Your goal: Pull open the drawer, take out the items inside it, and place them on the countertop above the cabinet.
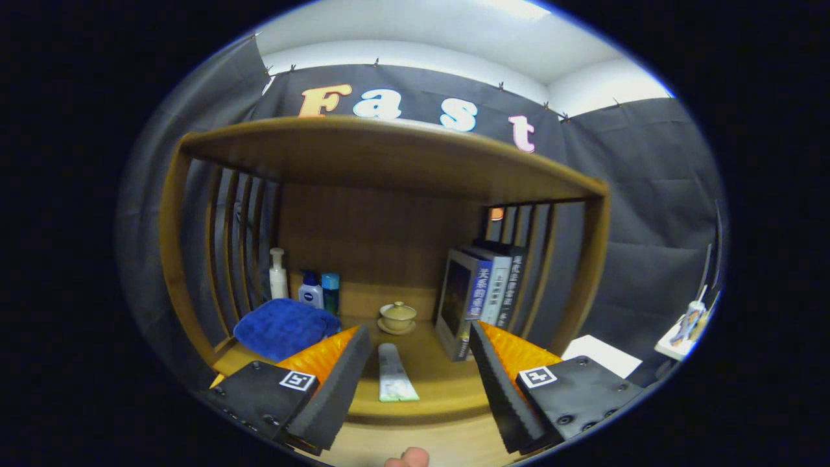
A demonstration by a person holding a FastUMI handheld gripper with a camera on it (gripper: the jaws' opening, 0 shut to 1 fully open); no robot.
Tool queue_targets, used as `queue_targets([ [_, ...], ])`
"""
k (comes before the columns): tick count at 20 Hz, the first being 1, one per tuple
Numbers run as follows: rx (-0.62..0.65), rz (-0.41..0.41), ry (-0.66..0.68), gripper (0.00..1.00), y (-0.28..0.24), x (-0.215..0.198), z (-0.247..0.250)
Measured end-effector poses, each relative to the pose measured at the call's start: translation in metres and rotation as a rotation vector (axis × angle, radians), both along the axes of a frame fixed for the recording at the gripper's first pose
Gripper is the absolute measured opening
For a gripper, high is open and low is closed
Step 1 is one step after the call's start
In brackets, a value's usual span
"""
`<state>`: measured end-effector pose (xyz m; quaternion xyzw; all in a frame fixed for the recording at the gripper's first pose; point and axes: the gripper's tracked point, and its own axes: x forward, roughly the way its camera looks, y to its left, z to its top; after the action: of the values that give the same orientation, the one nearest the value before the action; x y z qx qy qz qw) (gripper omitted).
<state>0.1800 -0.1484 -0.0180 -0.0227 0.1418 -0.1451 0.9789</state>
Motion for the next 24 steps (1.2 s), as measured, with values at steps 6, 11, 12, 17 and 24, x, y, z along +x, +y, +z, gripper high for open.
queue_targets([
  [6,0.018,0.023,-0.050,0.98,0.044,-0.100,-0.011],
  [11,0.027,0.094,-0.137,0.98,0.083,-0.148,-0.033],
  [12,0.027,0.104,-0.134,0.98,0.087,-0.156,-0.042],
  [17,0.074,0.135,-0.137,0.98,0.108,-0.195,-0.096],
  [24,0.110,0.122,-0.106,0.98,0.101,-0.231,-0.158],
])
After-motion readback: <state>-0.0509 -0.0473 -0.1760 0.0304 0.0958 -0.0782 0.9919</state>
